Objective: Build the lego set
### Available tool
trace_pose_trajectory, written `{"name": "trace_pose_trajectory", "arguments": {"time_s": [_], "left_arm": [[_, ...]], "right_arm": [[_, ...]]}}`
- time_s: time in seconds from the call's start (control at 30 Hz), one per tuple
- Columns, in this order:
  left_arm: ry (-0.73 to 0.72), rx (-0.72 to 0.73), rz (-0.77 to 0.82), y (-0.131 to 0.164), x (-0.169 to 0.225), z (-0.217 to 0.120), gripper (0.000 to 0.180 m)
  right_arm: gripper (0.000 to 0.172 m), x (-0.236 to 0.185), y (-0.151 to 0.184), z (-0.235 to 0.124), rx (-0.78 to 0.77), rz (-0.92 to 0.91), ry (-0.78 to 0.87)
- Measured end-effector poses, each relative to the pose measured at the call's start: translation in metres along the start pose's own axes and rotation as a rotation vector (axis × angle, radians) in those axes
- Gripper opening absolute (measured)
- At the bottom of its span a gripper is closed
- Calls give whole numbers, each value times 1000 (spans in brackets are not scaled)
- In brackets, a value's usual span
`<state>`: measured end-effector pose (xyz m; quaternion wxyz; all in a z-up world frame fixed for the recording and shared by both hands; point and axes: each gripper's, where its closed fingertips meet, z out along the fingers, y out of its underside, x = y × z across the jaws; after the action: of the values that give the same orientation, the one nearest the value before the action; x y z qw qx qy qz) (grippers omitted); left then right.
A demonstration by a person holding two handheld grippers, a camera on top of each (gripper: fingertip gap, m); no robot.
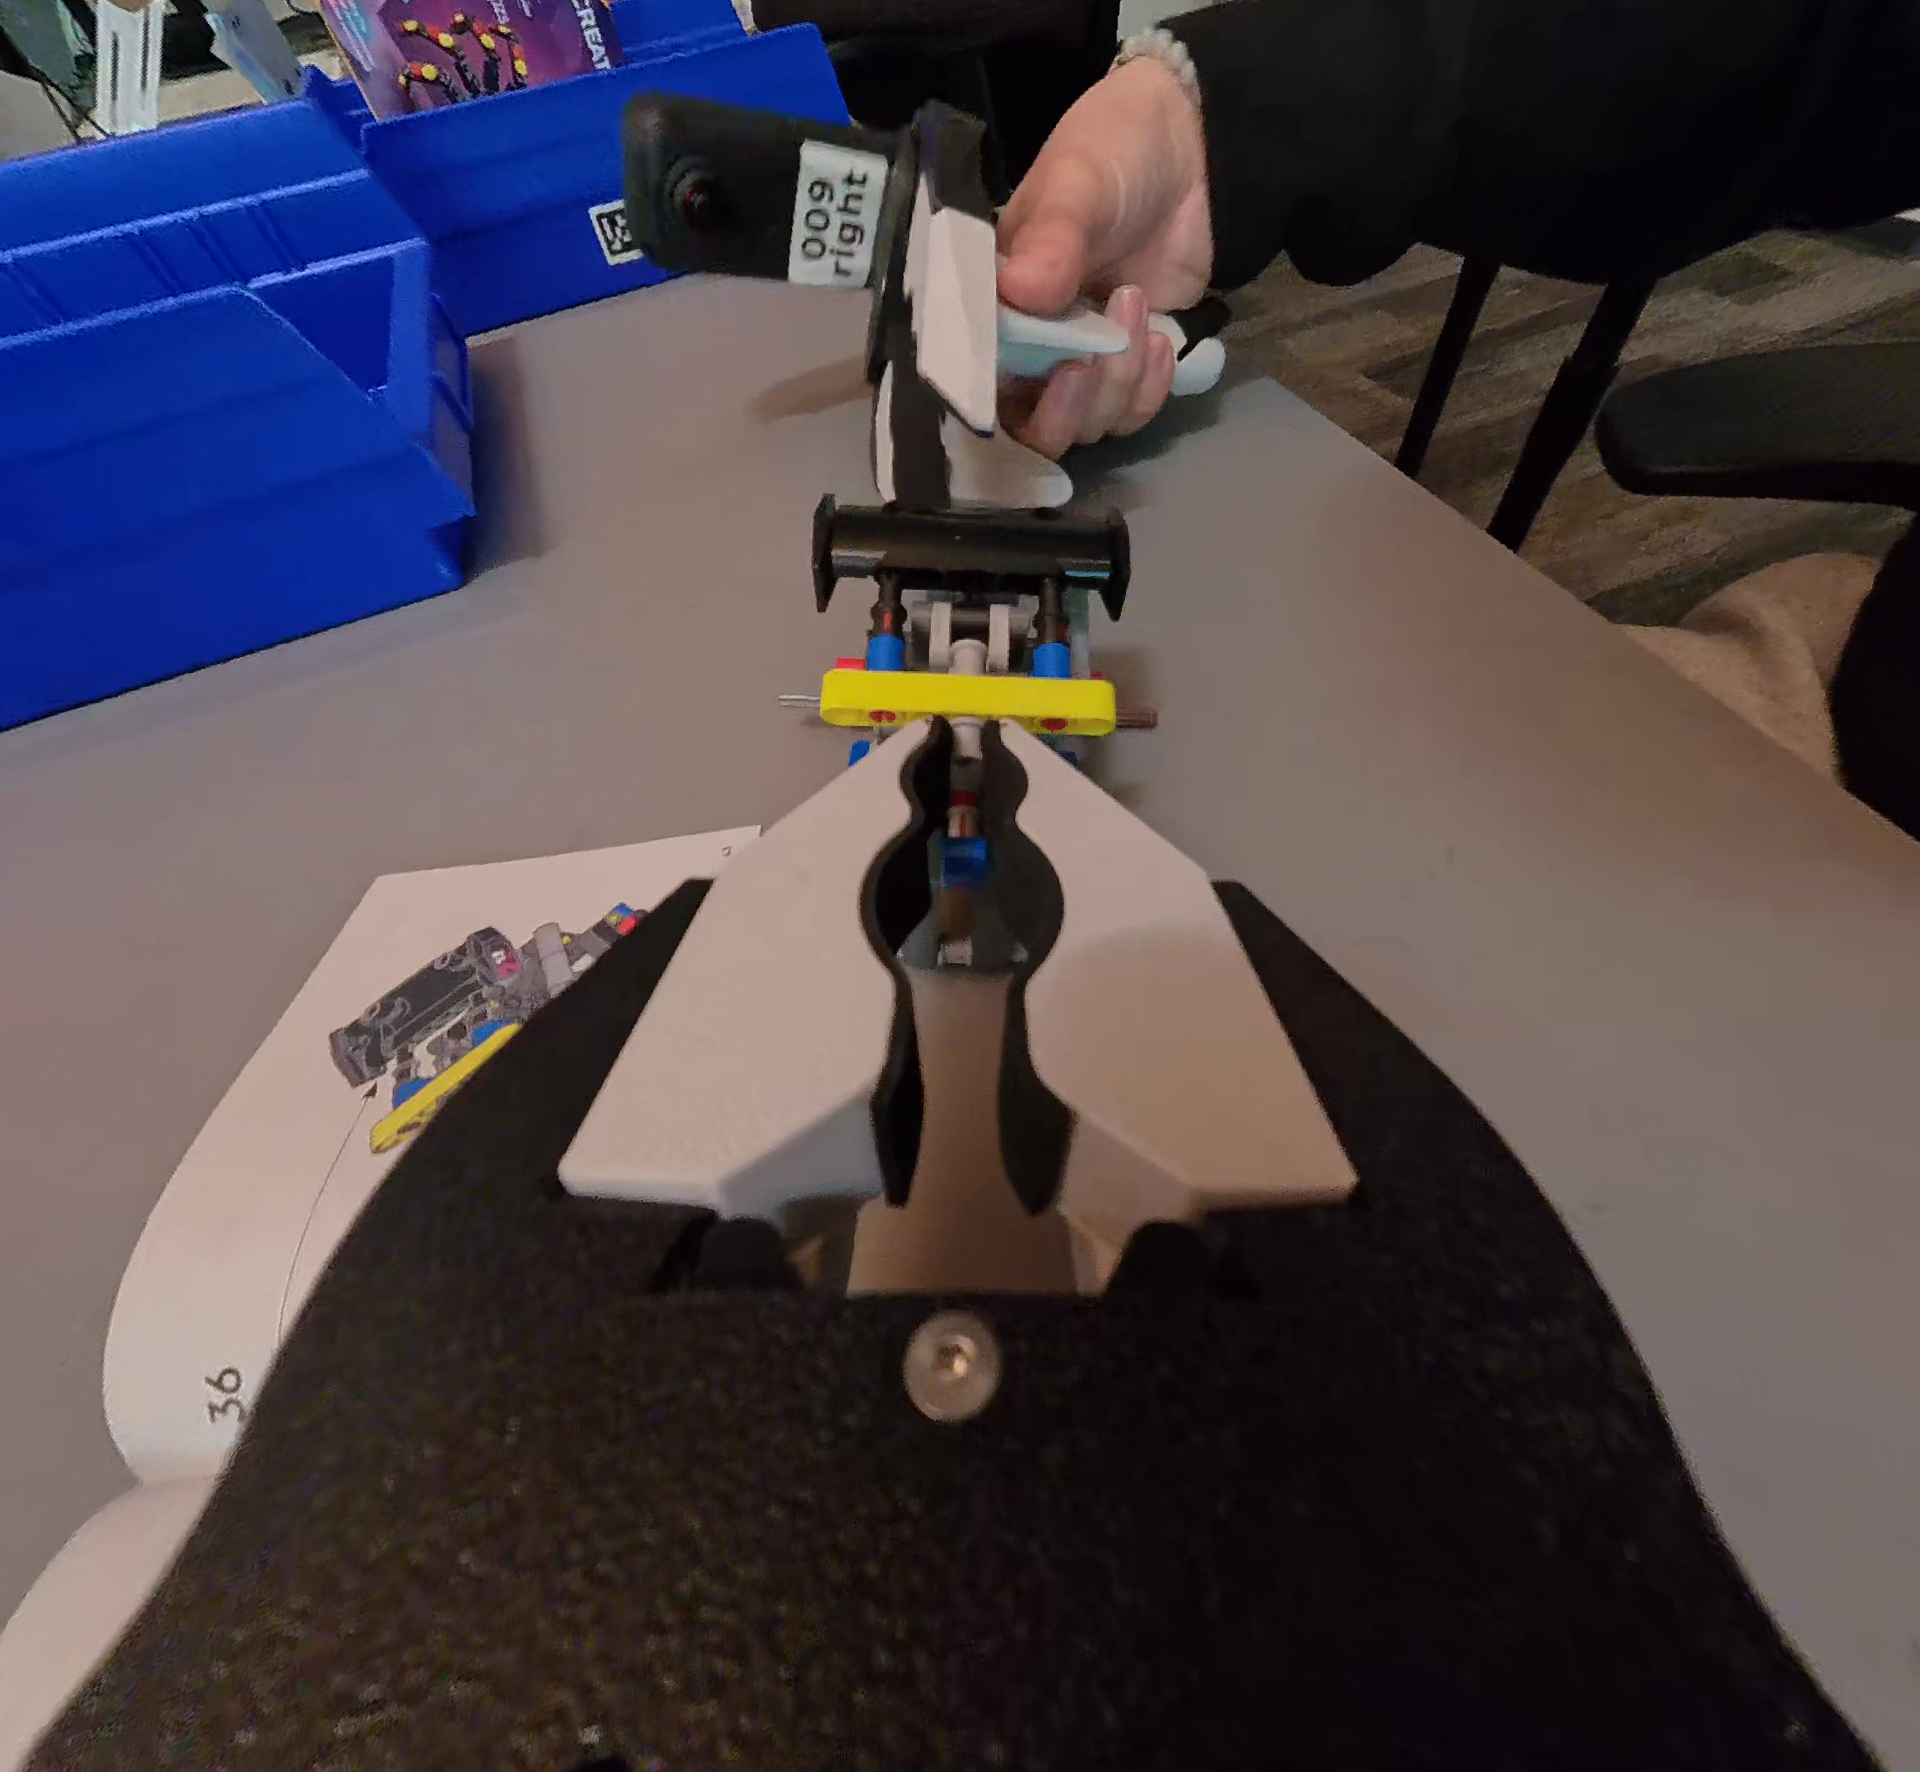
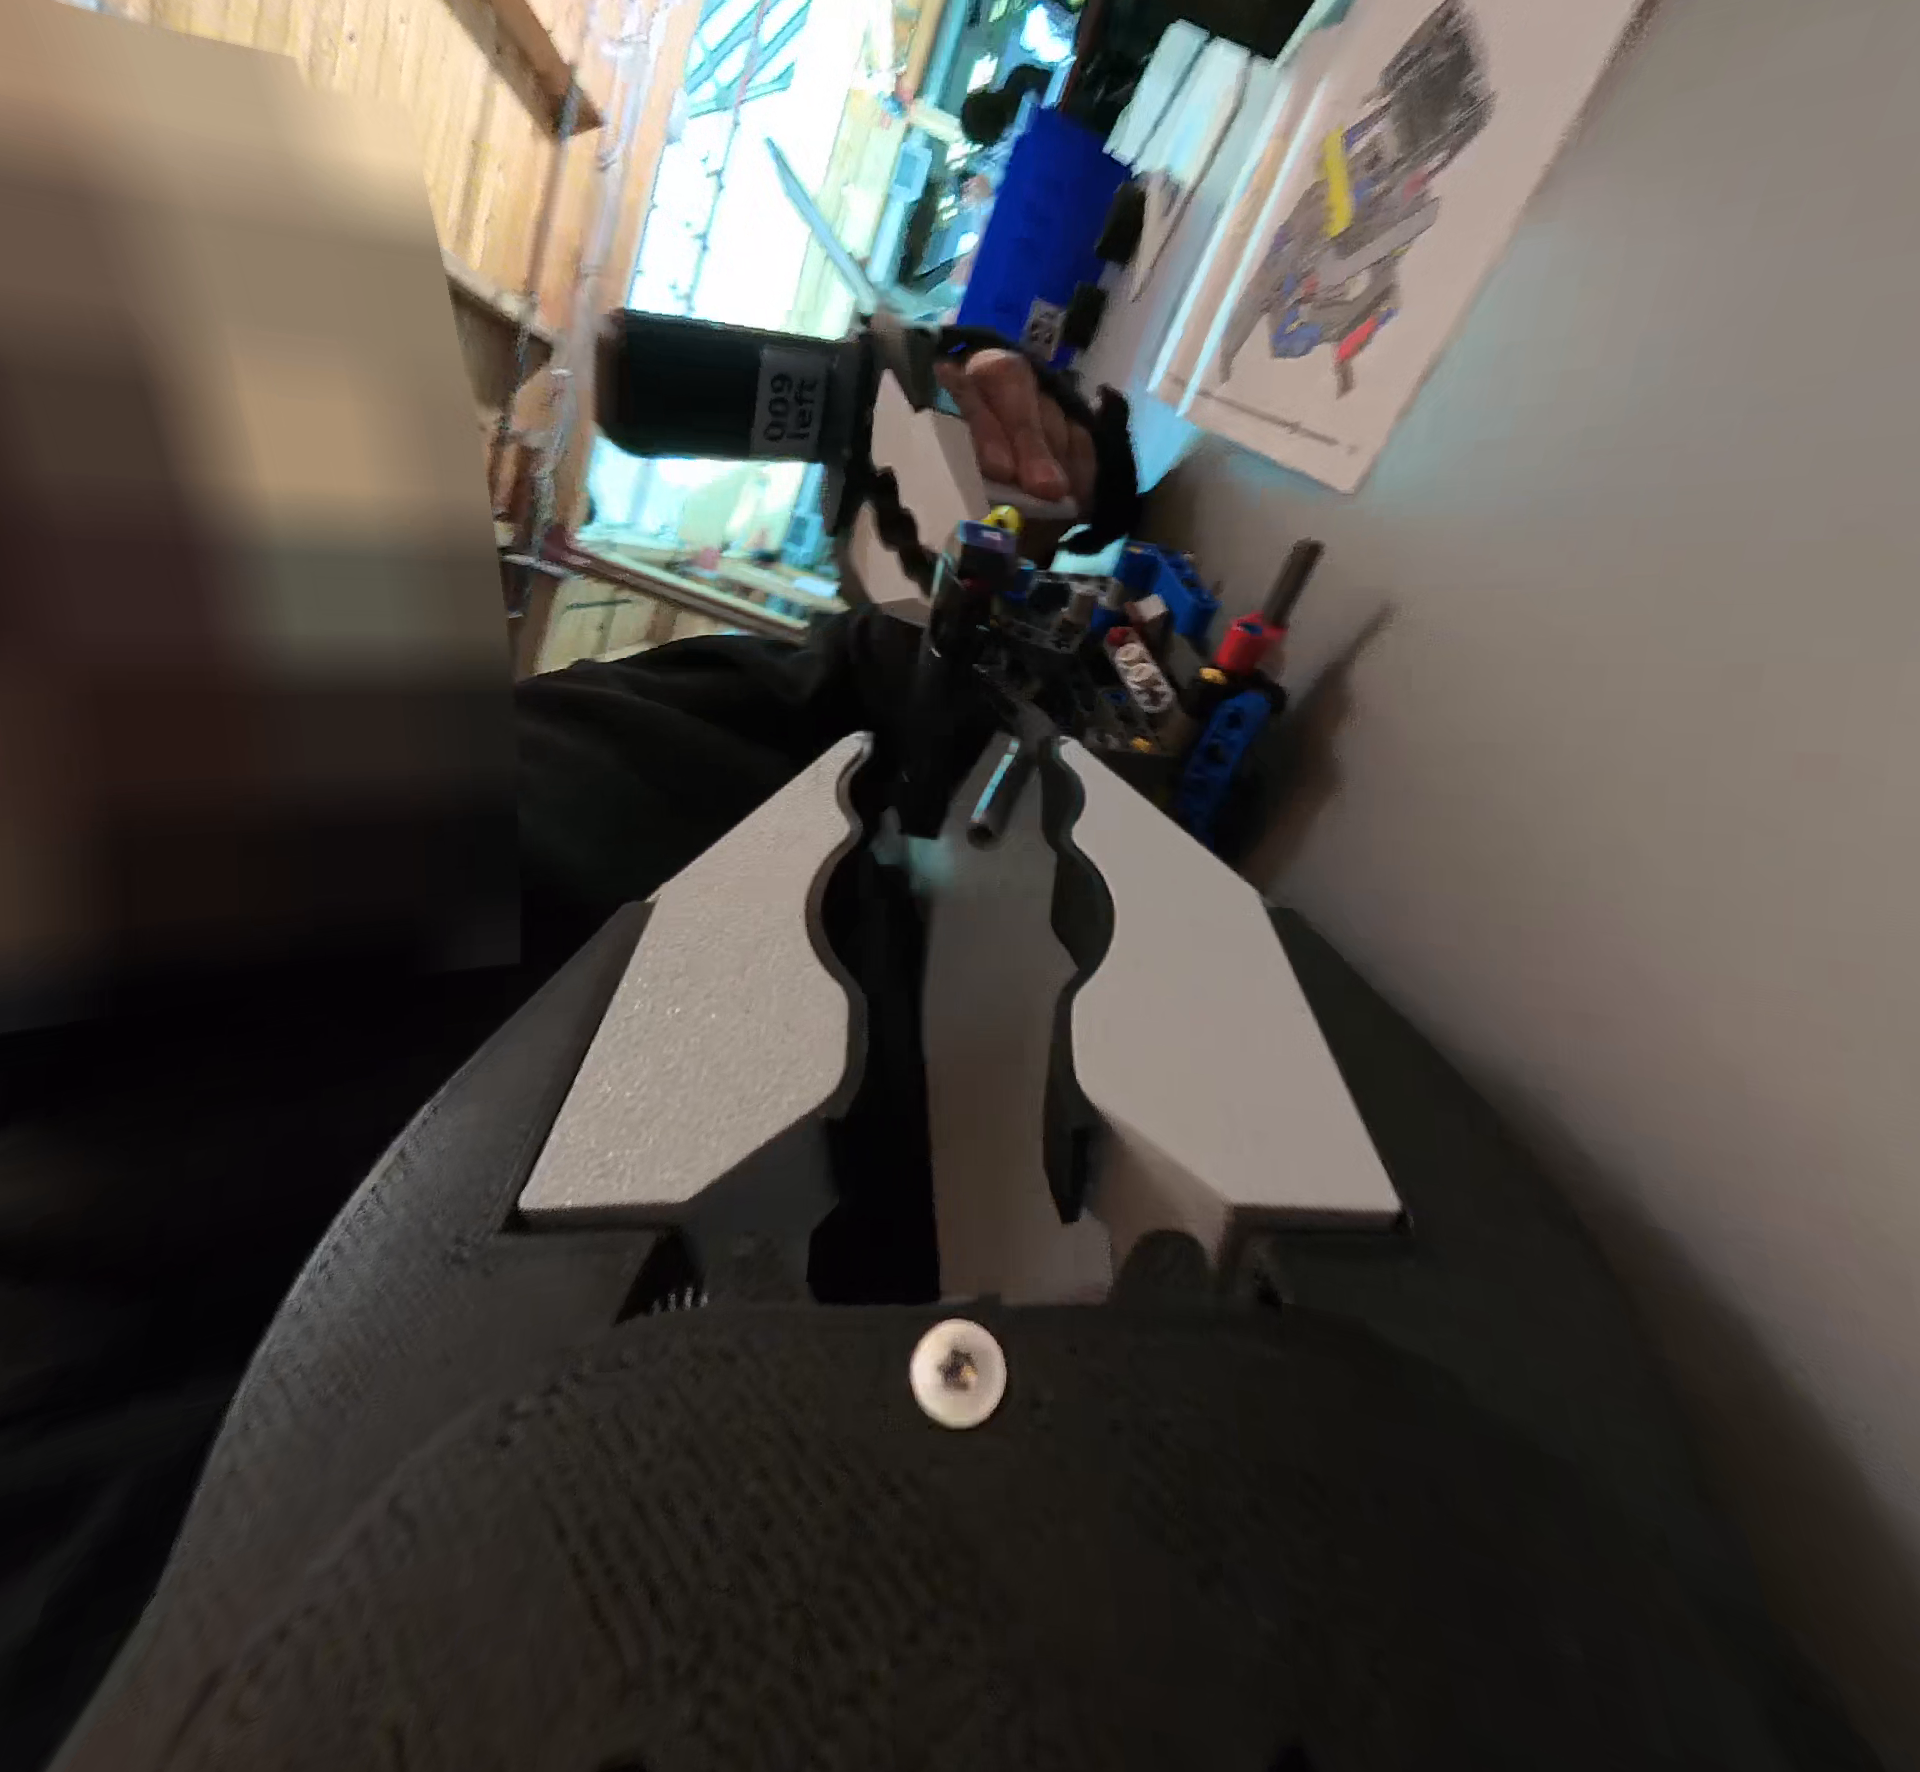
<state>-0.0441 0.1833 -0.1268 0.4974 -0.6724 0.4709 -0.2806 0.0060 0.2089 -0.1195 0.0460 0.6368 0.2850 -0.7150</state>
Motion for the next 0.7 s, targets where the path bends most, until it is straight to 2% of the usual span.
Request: {"name": "trace_pose_trajectory", "arguments": {"time_s": [0.03, 0.13, 0.17, 0.27, 0.33, 0.4, 0.43, 0.47, 0.53, 0.6, 0.7], "left_arm": [[4, -5, -6, 0, 1, 1, 3], [5, -10, -10, 0, 3, 4, 3], [3, -9, -3, 0, 4, 4, 3], [3, -9, -8, -1, 3, 4, 3], [8, -9, -12, 0, 4, 4, 3], [7, -10, -10, 0, 4, 4, 3], [7, -10, -9, 0, 4, 4, 3], [9, -9, -9, 0, 4, 4, 3], [12, -10, -14, 0, 4, 4, 3], [14, -10, -17, 0, 4, 4, 3], [14, -8, -13, 0, 4, 4, 3]], "right_arm": [[33, 2, -2, -5, 17, -34, 38], [21, -8, -9, -4, 74, -269, 147], [13, -12, -5, 1, 44, -382, 183], [11, -9, 3, 10, -59, -662, 326], [14, -12, -4, 8, -47, -753, 352], [8, -12, -10, 1, -55, -817, 388], [3, -7, -11, -5, -86, -880, 453], [6, -2, -11, -8, -128, -973, 519], [8, 2, -7, -4, -201, -1143, 589], [15, 11, -4, 2, -248, -1233, 642], [9, 12, -6, 10, -247, -1426, 702]]}}
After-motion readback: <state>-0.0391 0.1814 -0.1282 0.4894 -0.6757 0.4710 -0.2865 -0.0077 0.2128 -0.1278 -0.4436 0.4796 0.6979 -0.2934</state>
